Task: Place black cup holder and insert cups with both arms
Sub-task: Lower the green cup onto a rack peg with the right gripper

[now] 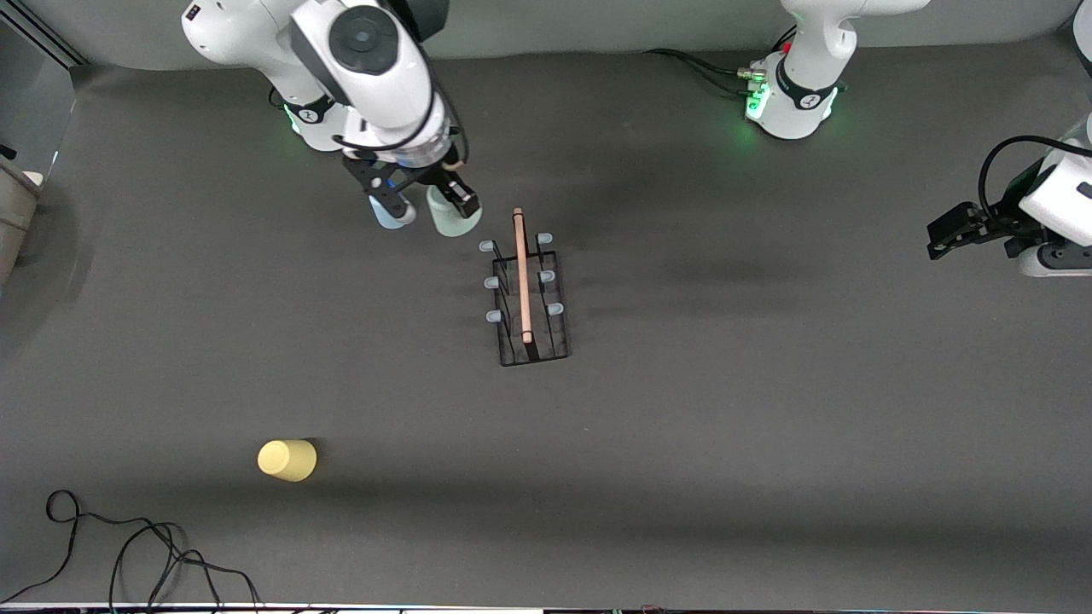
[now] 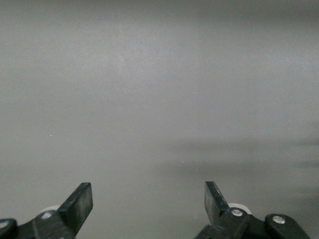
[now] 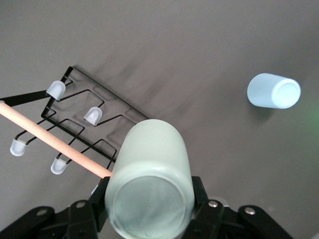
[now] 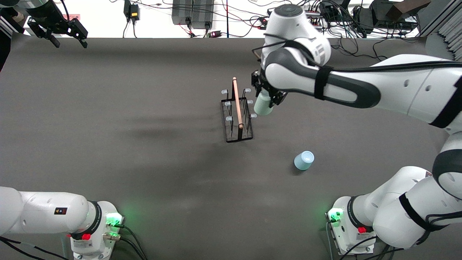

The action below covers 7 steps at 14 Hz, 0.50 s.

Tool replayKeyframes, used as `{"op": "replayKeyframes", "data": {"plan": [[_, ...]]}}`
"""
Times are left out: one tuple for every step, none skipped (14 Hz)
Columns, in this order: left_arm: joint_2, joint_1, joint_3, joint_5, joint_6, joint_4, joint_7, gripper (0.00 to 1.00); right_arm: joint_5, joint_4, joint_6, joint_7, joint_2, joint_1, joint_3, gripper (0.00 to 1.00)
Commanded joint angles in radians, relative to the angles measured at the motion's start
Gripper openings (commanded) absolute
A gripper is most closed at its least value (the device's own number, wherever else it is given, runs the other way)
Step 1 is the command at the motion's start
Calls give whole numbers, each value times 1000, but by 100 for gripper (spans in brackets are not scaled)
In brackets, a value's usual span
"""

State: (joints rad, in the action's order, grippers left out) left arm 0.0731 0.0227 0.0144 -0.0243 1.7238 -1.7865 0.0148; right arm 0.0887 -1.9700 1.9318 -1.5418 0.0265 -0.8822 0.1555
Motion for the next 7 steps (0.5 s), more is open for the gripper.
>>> {"op": "replayKeyframes", "data": {"plan": [[7,-9,-7,0,23,-17,-21,100,14,-35,80,-17,22,-4,15,1],[5,-9,-7,0,31,-17,-21,100,14,-49,110,-18,35,-4,15,1],[5,-9,-7,0,36,-19,-21,100,14,-58,131,-20,47,-6,13,1],[5,-9,-7,0,33,-19,-21,100,14,-61,147,-23,61,-8,13,1],[5,-9,-7,0,31,-19,-21,100,14,-64,163,-36,73,-14,13,1],[5,-9,-7,0,31,-19,-21,100,14,-66,180,-41,88,-27,13,1],[5,-9,-7,0,30,-19,-21,100,14,-64,196,-49,107,-29,13,1]]}}
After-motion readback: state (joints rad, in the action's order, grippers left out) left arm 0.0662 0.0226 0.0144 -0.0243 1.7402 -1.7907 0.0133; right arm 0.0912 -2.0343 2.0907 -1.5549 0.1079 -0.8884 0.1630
